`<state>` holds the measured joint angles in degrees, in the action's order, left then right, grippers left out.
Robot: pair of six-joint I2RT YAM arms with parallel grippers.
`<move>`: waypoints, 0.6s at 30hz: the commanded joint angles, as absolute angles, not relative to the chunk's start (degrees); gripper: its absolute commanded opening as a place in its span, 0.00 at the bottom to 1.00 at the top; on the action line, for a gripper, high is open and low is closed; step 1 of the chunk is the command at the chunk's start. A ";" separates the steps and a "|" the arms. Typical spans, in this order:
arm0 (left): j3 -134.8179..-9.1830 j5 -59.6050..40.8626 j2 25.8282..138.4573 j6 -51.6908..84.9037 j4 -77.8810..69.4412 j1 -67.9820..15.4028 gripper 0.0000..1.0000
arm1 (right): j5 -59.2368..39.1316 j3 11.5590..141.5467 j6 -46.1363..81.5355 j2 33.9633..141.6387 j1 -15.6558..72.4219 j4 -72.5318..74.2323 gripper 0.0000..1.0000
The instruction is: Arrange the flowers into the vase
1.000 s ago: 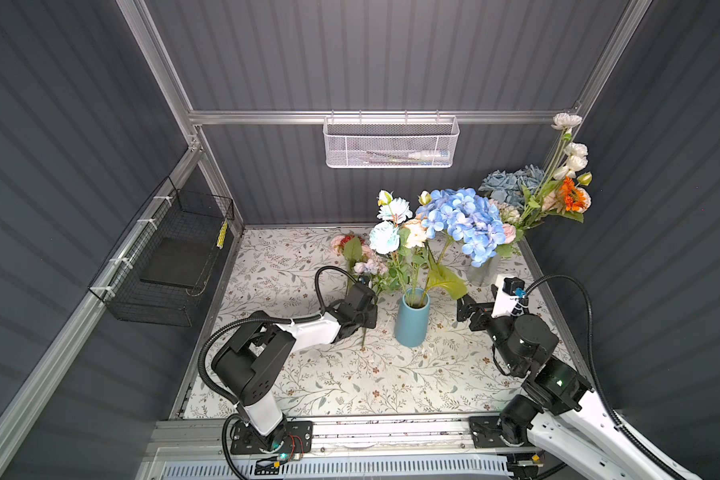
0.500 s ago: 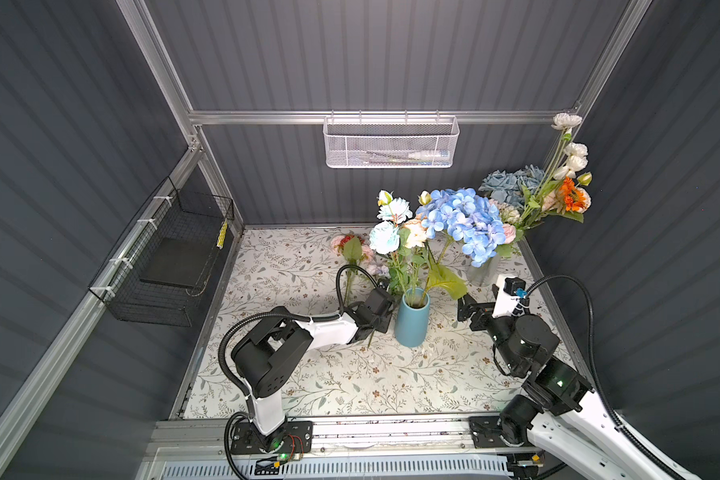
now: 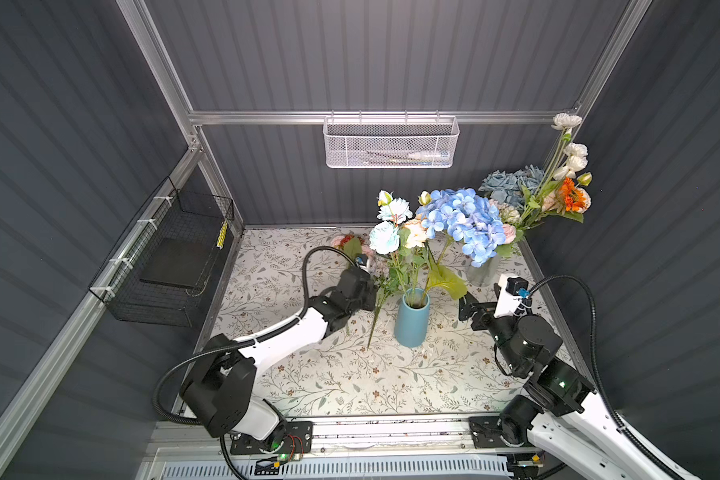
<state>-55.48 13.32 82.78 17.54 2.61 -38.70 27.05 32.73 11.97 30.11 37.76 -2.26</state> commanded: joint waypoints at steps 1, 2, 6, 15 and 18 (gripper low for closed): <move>-54.19 11.05 80.59 16.01 6.97 -35.74 0.44 | 27.69 34.29 11.78 30.11 37.65 -0.76 0.99; -54.37 11.68 80.45 15.32 7.71 -35.56 0.43 | 27.60 34.33 11.85 30.23 37.62 -0.64 0.99; -54.75 11.67 82.42 14.19 9.93 -34.10 0.39 | 27.20 34.68 11.82 30.64 37.64 -0.16 0.99; -51.77 6.28 90.74 14.14 6.68 -28.13 0.28 | 26.85 34.98 12.15 30.76 37.58 -1.33 0.99; -52.37 7.23 93.46 13.54 7.17 -27.95 0.27 | 27.09 34.89 12.24 30.41 37.62 -1.38 0.99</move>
